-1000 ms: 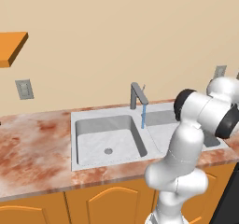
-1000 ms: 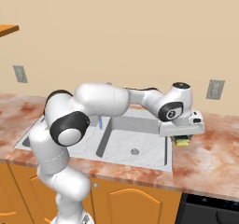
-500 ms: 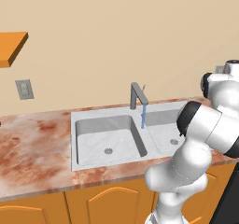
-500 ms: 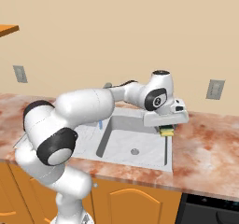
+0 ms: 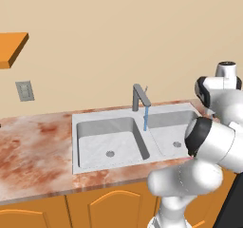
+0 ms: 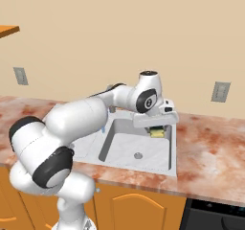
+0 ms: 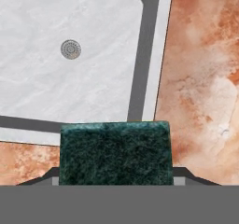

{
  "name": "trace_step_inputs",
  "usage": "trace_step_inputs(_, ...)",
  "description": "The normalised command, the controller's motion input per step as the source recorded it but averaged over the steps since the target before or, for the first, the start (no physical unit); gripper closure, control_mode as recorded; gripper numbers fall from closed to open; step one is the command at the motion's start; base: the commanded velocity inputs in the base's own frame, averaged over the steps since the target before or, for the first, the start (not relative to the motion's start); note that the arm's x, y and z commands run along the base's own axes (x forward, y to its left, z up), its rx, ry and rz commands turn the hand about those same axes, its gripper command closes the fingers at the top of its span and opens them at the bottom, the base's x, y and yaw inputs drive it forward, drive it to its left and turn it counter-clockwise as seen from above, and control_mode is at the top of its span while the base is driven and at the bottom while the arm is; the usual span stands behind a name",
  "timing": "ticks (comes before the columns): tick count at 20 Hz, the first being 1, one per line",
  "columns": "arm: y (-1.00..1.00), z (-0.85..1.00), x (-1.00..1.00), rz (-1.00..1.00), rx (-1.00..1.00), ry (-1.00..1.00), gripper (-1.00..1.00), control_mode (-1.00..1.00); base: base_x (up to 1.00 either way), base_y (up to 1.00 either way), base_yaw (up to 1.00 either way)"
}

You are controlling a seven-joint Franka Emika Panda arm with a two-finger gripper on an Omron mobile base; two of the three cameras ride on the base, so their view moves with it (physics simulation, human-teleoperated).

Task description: Soak the sponge with water for a few seconds and then drop it inside the sink.

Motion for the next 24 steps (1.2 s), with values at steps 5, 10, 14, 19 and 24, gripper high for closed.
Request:
trace_step_inputs(5,0.47,0.07,0.14,-0.08,0.0,-0.05,1.0,-1.0,0.0,0.0,0.0)
trace_step_inputs(10,0.44,0.08,0.07,-0.09,0.0,-0.07,1.0,-1.0,0.0,0.0,0.0)
trace_step_inputs(14,0.44,0.06,0.01,-0.09,0.0,-0.1,1.0,-1.0,0.0,0.0,0.0)
trace_step_inputs(19,0.39,0.02,0.0,-0.05,0.0,-0.08,1.0,-1.0,0.0,0.0,0.0)
trace_step_inputs(24,0.39,0.0,0.0,-0.04,0.0,-0.08,1.0,-1.0,0.0,0.0,0.0)
